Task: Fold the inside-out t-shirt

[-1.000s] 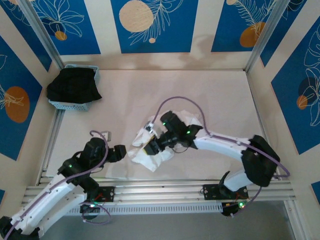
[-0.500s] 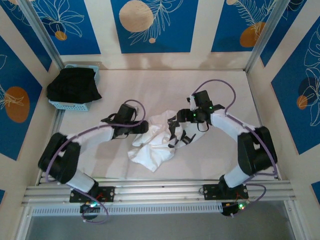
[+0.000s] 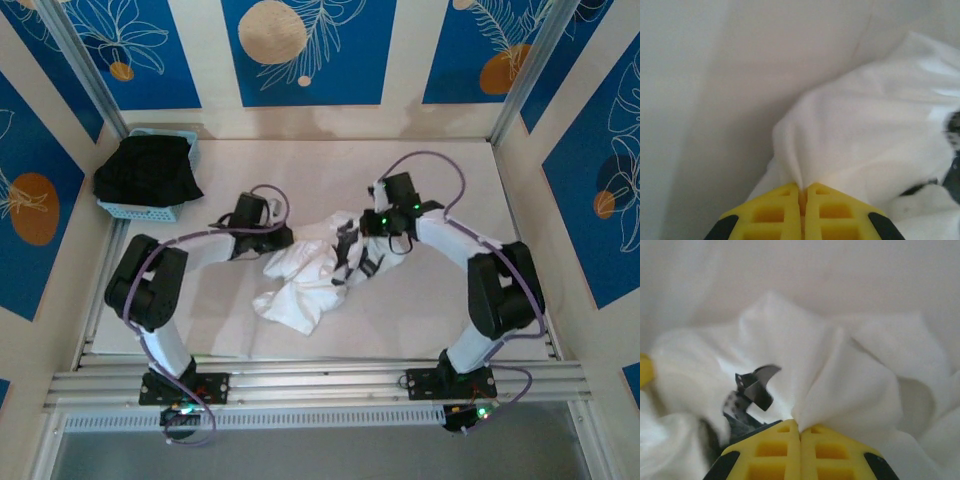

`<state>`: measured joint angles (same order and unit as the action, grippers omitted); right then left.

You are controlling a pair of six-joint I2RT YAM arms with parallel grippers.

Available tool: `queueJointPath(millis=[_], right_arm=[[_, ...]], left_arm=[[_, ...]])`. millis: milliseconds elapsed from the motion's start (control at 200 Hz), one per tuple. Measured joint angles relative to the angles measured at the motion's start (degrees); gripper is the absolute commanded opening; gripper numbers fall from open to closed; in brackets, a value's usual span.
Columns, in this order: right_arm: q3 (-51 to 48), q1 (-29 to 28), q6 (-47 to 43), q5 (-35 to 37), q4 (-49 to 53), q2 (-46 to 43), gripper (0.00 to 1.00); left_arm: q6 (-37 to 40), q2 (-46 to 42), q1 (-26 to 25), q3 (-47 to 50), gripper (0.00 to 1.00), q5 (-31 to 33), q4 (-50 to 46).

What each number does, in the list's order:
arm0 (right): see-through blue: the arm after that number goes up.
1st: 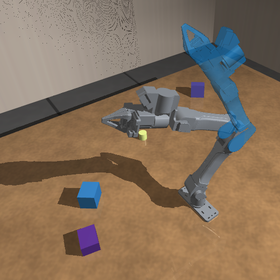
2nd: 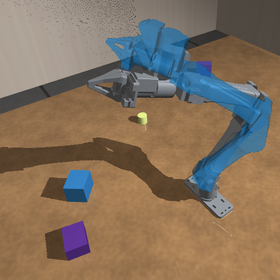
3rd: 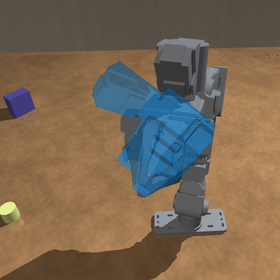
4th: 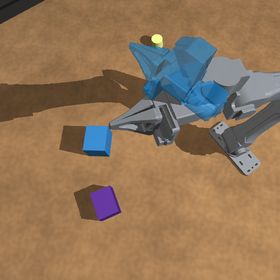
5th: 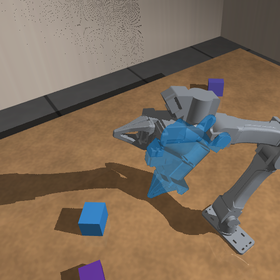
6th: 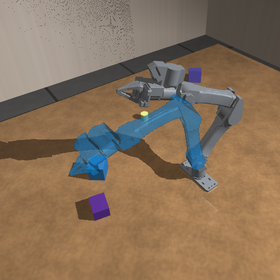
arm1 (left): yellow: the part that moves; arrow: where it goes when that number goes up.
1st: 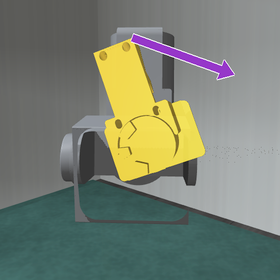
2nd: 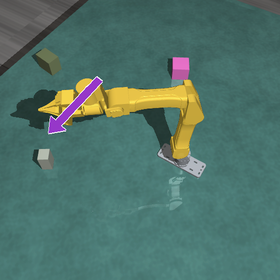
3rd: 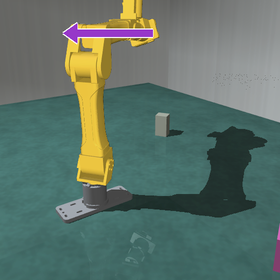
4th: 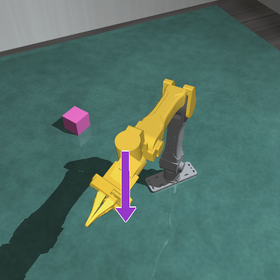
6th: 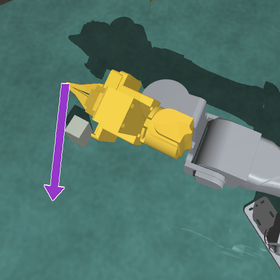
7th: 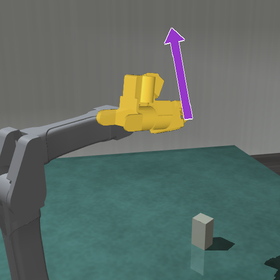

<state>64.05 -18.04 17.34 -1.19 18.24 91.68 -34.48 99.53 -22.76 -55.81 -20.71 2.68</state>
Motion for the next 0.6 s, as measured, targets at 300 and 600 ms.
queueJointPath(millis=[300, 600], right_arm=[[4.15, 3.43, -5.01, -5.81, -12.31, -25.53, 0.14], [-27.50, -8.04, -4.22, -2.56, -13.81, -45.35, 0.60]], left_arm=[[-0.17, -23.39, 3.93, -7.21, 0.14, 1.01, 11.32], [4.15, -41.07, 4.31, 19.63, 0.73, 10.19, 3.30]])
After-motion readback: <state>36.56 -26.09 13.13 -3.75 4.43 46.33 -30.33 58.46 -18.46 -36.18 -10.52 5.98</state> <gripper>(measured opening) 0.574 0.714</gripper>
